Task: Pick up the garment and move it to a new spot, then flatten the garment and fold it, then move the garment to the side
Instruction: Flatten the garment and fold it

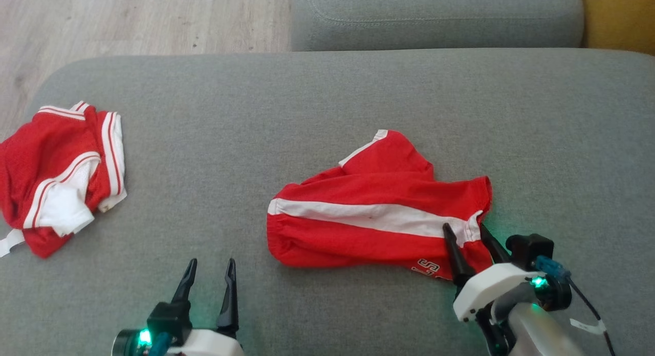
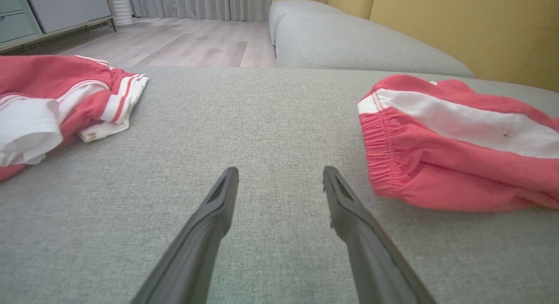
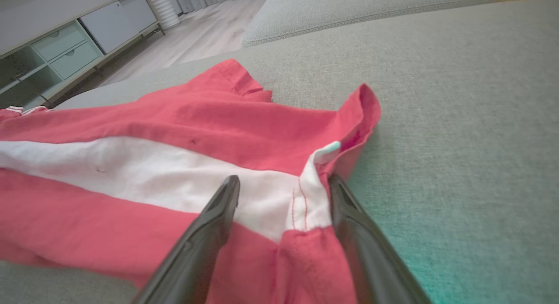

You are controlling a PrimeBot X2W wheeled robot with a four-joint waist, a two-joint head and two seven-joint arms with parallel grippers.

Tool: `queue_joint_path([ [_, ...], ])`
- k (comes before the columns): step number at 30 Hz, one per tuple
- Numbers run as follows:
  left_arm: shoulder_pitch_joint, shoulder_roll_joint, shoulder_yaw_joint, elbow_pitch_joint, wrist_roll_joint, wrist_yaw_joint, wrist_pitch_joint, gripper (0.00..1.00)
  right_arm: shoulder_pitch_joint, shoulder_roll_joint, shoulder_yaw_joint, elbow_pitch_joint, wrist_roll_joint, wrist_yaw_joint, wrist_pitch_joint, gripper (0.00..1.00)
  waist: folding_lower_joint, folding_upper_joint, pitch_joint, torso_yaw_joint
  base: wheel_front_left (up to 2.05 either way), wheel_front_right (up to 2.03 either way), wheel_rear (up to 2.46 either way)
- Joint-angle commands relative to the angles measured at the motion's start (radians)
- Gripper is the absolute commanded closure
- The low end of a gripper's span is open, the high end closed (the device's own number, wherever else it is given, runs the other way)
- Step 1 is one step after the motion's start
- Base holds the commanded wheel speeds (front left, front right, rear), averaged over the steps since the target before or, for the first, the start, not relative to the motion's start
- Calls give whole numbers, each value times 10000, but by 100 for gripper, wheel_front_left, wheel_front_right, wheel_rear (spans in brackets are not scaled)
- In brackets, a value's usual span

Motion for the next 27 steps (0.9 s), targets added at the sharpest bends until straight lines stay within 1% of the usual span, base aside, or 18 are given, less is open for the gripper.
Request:
queue_joint_path([
  [1, -258, 1, 227, -221, -85, -22, -67, 0, -244, -3, 229, -316, -46, 35, -64, 0, 0, 0, -7, 20, 0, 0, 0],
  [4, -223, 1, 221, -196, -117, -33, -67, 0, -193, -3, 235, -311, -41, 35, -64, 0, 0, 0, -41, 67, 0, 0, 0],
  [9, -175, 1, 208, -153, -132, -59, -67, 0, -149, -3, 124, 80, -82, 35, -64, 0, 0, 0, -106, 112, 0, 0, 0],
  [16, -150, 1, 223, -136, -96, -91, -67, 0, -205, -3, -356, 347, -29, 35, -64, 0, 0, 0, -159, 71, 0, 0, 0],
  [17, -140, 1, 221, -126, -95, -96, -67, 0, -194, -3, -375, 386, -3, 35, -65, 34, 0, 0, -171, 64, 0, 0, 0],
  [18, -128, 1, 219, -117, -97, -99, -67, 0, -185, -3, -412, 453, 60, 35, -65, 87, 0, 0, -183, 57, 0, 0, 0],
  [19, -118, 1, 219, -110, -101, -101, -67, 0, -197, -3, -459, 508, 81, 35, -65, 100, 0, 0, -190, 50, 0, 0, 0],
  [22, -90, 1, 235, -98, -106, -101, -67, 0, -262, -3, -798, 541, -43, 35, -65, 100, 0, 0, -208, 13, 0, 0, 0],
  [27, -47, 1, 302, -145, -110, -98, -67, 0, -175, -3, -1995, 138, -748, 35, -65, 100, 0, 0, -231, -90, 0, 0, 0],
])
